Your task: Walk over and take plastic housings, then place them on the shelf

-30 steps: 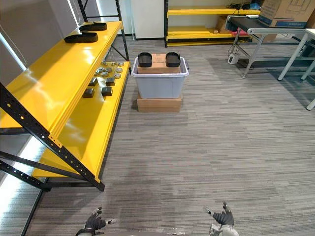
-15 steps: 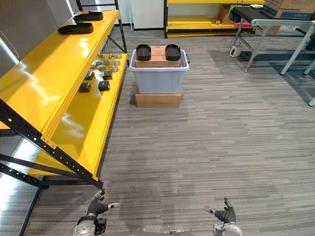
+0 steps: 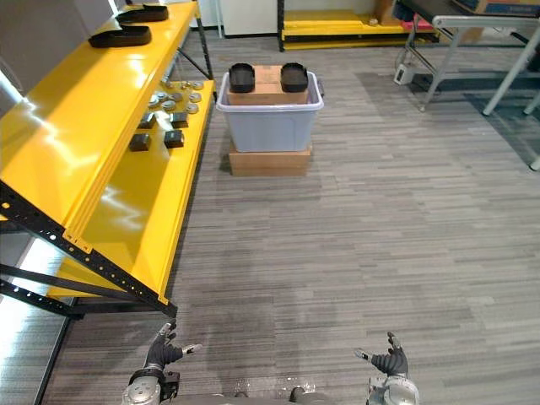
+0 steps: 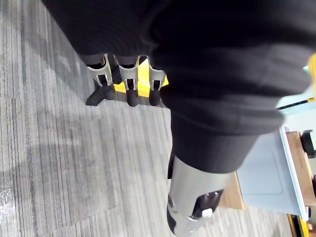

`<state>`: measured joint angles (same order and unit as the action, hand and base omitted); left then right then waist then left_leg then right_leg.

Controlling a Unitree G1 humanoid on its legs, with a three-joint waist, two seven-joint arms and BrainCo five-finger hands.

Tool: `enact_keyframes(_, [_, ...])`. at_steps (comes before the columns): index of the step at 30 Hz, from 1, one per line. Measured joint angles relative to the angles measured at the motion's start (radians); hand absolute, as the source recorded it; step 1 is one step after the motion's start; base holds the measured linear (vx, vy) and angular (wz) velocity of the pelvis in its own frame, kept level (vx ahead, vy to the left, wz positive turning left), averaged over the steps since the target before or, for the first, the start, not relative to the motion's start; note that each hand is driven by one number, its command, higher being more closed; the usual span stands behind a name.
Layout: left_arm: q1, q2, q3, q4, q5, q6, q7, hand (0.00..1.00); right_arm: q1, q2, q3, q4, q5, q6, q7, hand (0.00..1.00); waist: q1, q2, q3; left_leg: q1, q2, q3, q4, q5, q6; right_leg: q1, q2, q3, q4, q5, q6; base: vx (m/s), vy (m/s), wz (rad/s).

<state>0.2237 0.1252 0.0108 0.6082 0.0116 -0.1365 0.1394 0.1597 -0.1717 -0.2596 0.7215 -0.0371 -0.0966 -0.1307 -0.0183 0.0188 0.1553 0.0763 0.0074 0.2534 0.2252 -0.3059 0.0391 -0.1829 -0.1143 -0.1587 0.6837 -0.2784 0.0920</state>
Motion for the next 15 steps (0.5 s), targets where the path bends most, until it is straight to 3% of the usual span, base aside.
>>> enact_keyframes(2, [0.003, 0.008, 0.000, -0.001, -0.005, 0.002, 0.016, 0.00, 0.007, 0.001, 0.002, 0.001, 0.010, 0.013, 0.001, 0.00, -0.017, 0.000, 0.010, 0.055, -0.007, -0.014, 0.001, -0.019, 0.009, -0.071, -0.029, -0.008, 0.148, -0.028, 0.007, 0.35, 0.061, 0.16])
enact_keyframes(4, [-0.013, 0.011, 0.001, -0.001, -0.013, 0.003, 0.021, 0.00, 0.001, -0.011, 0.003, 0.000, 0.010, 0.016, 0.001, 0.00, -0.026, 0.006, 0.020, 0.090, 0.009, -0.029, 0.001, -0.033, 0.005, -0.127, -0.026, -0.010, 0.129, -0.058, -0.010, 0.38, -0.019, 0.27])
enact_keyframes(5, [-0.034, 0.012, 0.000, -0.001, -0.021, 0.003, 0.022, 0.00, -0.001, -0.019, 0.003, 0.000, 0.012, 0.016, 0.001, 0.00, -0.034, 0.030, 0.032, 0.109, 0.025, -0.048, -0.006, -0.036, 0.002, -0.156, -0.019, -0.016, 0.095, -0.058, -0.017, 0.42, -0.122, 0.67])
enact_keyframes(6, [-0.071, 0.011, -0.001, -0.001, -0.035, 0.001, 0.036, 0.00, -0.008, -0.032, 0.004, -0.001, 0.024, 0.016, 0.001, 0.00, -0.054, 0.032, 0.051, 0.131, 0.062, -0.081, -0.023, -0.035, 0.001, -0.208, 0.006, -0.008, -0.016, -0.030, -0.023, 0.44, -0.152, 0.72])
enact_keyframes(7, [-0.086, 0.014, 0.000, 0.000, -0.040, 0.001, 0.039, 0.00, -0.013, -0.036, 0.003, -0.002, 0.028, 0.016, 0.000, 0.00, -0.056, 0.037, 0.062, 0.140, 0.073, -0.094, -0.028, -0.033, -0.003, -0.225, 0.015, 0.005, -0.080, 0.004, -0.018, 0.47, -0.209, 0.68])
enact_keyframes(8, [-0.098, 0.019, -0.001, 0.001, -0.040, 0.000, 0.039, 0.00, -0.013, -0.039, 0.003, -0.002, 0.028, 0.016, -0.001, 0.00, -0.058, 0.032, 0.066, 0.154, 0.079, -0.103, -0.040, -0.030, -0.020, -0.238, 0.025, 0.029, -0.196, 0.077, -0.013, 0.51, -0.236, 0.45])
enact_keyframes(9, [-0.097, 0.025, 0.000, 0.001, -0.039, 0.000, 0.040, 0.00, 0.003, -0.040, 0.003, -0.002, 0.028, 0.016, -0.001, 0.00, -0.061, 0.008, 0.067, 0.187, 0.079, -0.115, -0.052, -0.036, -0.068, -0.230, 0.021, 0.056, -0.292, 0.277, -0.022, 0.63, -0.280, 0.35])
enact_keyframes(10, [-0.106, 0.009, -0.001, 0.020, -0.039, 0.000, 0.039, 0.00, -0.006, -0.055, 0.001, -0.001, 0.028, 0.018, -0.001, 0.00, -0.060, 0.035, 0.075, 0.213, 0.109, -0.124, -0.047, -0.035, -0.095, -0.240, 0.035, 0.046, -0.205, 0.256, -0.079, 0.52, -0.252, 0.25])
enact_keyframes(12, [-0.113, 0.002, -0.001, 0.033, -0.040, 0.000, 0.038, 0.00, -0.016, -0.050, 0.001, -0.023, 0.029, 0.018, 0.001, 0.00, -0.064, 0.033, 0.074, 0.209, 0.115, -0.142, -0.004, 0.029, -0.171, -0.255, 0.020, 0.035, -0.102, 0.157, -0.107, 0.51, -0.280, 0.22])
enact_keyframes(13, [-0.118, -0.007, -0.001, 0.034, -0.041, -0.001, 0.037, 0.00, -0.016, -0.050, 0.001, -0.033, 0.029, 0.017, 0.001, 0.00, -0.069, 0.033, 0.074, 0.166, 0.120, -0.156, 0.098, 0.082, -0.183, -0.233, 0.011, 0.022, -0.089, 0.108, -0.110, 0.50, -0.297, 0.35])
enact_keyframes(14, [-0.121, -0.010, -0.001, 0.040, -0.041, -0.002, 0.037, 0.00, -0.015, -0.050, 0.001, -0.032, 0.031, 0.017, 0.002, 0.00, -0.075, 0.033, 0.075, 0.128, 0.128, -0.162, 0.181, 0.116, -0.182, -0.208, 0.009, 0.013, -0.100, 0.095, -0.115, 0.40, -0.245, 0.44])
enact_keyframes(15, [-0.124, -0.014, -0.001, 0.053, -0.042, -0.001, 0.036, 0.00, -0.012, -0.049, 0.001, -0.033, 0.034, 0.017, 0.002, 0.00, -0.080, 0.040, 0.078, 0.064, 0.156, -0.165, 0.339, 0.198, -0.196, -0.149, 0.014, -0.011, -0.145, 0.085, -0.123, 0.47, -0.289, 0.36])
